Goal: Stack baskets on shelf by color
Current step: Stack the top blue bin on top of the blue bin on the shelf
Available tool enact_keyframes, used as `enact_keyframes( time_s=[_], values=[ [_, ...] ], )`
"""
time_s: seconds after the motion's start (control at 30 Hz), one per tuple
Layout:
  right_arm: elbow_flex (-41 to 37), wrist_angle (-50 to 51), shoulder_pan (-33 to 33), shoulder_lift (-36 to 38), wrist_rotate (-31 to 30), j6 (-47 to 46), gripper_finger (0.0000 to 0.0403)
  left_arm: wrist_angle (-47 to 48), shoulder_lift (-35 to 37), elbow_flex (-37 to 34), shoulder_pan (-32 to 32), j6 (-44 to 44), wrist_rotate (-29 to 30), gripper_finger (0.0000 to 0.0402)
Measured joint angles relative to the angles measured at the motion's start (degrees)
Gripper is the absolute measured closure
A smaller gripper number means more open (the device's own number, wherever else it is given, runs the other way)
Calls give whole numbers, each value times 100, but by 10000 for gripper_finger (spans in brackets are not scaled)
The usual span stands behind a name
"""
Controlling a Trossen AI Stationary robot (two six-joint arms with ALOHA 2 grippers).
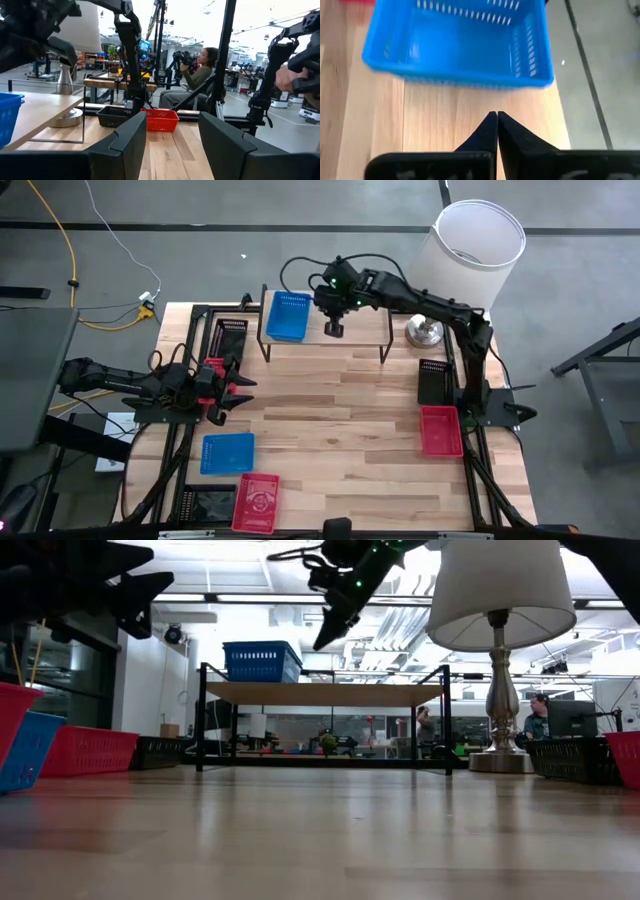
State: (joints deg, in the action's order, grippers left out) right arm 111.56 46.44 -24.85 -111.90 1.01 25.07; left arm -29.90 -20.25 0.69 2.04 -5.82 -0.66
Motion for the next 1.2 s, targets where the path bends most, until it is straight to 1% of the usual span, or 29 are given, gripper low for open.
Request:
enact_keyframes(
  time_s=[0.1,0.2,0.4,0.5,0.63,0.73,0.8,0.87,0.97,1.2],
  values=[
    [7,-317,50,17,-40,-107,403,-34,0,0,0,-2,1,231],
    [5,-177,60,13,-283,-349,403,-38,2,0,0,-59,0,231],
    [5,173,84,-79,-303,-835,403,-42,1,0,0,-168,1,231],
    [5,179,144,-295,-300,-878,403,-47,0,0,-1,-187,1,231],
    [5,-257,204,-575,-310,-960,403,-137,0,0,0,-214,5,231],
    [1,-518,238,-681,-521,-954,403,-160,2,0,0,-214,2,231],
    [1,-755,240,-672,-559,-954,403,-157,0,0,0,-212,1,231],
    [3,-974,226,-660,-551,-959,403,-156,1,0,0,-180,1,232],
    [3,-1096,198,-668,-388,-986,403,-154,1,0,0,-151,3,232],
    [3,-1398,200,-826,-352,-1043,403,-160,2,0,2,-151,13,232]
  ],
)
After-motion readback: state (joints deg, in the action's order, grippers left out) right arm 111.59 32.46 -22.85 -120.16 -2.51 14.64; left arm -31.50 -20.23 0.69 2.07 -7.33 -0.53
